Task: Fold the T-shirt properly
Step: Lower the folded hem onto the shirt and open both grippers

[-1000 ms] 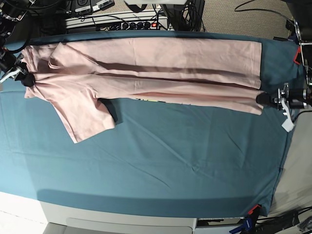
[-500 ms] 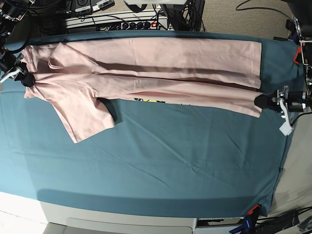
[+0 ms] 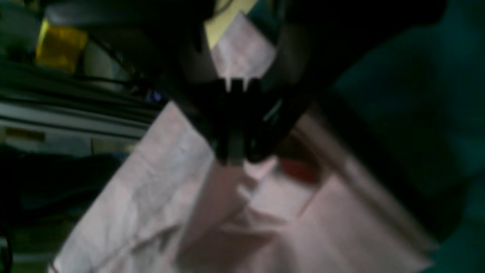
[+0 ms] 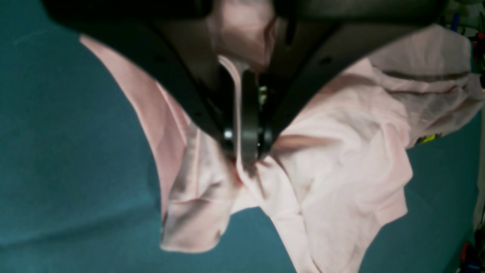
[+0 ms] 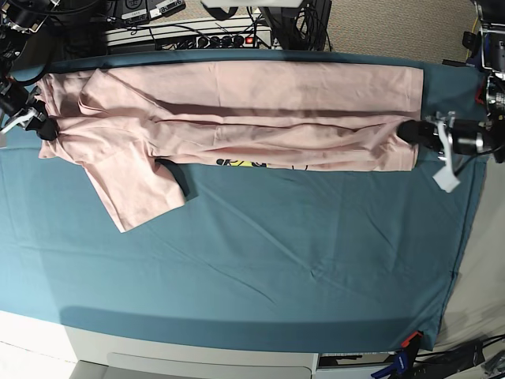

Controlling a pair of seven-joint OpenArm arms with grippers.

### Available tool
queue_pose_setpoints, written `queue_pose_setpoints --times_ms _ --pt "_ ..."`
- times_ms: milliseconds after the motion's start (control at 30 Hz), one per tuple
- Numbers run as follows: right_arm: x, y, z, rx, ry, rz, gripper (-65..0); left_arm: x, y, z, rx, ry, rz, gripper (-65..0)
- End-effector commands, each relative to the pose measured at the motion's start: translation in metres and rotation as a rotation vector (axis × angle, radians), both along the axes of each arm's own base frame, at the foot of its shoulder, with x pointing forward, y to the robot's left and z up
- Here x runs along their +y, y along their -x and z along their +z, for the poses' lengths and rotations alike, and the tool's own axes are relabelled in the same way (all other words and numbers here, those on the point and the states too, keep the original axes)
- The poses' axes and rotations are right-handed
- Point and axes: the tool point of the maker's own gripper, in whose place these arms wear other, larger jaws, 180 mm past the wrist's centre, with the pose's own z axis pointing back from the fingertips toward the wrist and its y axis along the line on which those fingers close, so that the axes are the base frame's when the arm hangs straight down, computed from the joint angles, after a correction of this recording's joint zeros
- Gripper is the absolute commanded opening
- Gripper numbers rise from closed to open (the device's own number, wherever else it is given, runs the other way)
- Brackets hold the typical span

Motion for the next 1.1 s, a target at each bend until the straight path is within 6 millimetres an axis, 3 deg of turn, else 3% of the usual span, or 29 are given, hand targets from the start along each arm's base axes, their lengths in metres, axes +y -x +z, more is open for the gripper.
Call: queue_pose_setpoints --times_ms 0,200,533,867,900,933,1000,1067 --pt "-0.01 -0.01 0.021 -0.057 0.03 -0.003 -65.0 0.014 -0.016 0.021 -0.071 -0.002 0.032 -65.0" --pt "-0.015 -0.009 0.021 -0.044 0.055 -0.004 -65.0 0.047 -0.029 0.044 -0.156 -0.003 0.156 -65.0" --pt "-0.021 -0.01 0.023 -0.041 0.085 -0.008 -65.0 0.042 0.006 0.015 -0.053 0.005 0.16 -65.0" --pt "-0.021 -0.008 0.02 -0.022 0.094 -0.005 -65.0 0.038 0.01 0.01 -0.041 0.018 0.161 -65.0" --pt "-0.022 -0.006 0.018 -0.011 0.103 -0.004 -65.0 0.038 0.011 0.009 -0.037 0.018 0.161 -62.9" --pt "-0.024 -0.005 0.017 0.0 0.112 -0.004 -62.8 0.038 0.012 0.009 -0.035 0.018 0.162 -55.9" --pt "-0.026 -0.003 0.014 0.016 0.128 -0.004 -45.7 0.038 0.016 0.006 -0.025 0.017 0.162 -43.1" --pt "-0.028 -0.003 0.013 0.02 0.144 -0.009 -37.2 0.038 0.022 0.003 -0.008 0.016 0.162 -35.9"
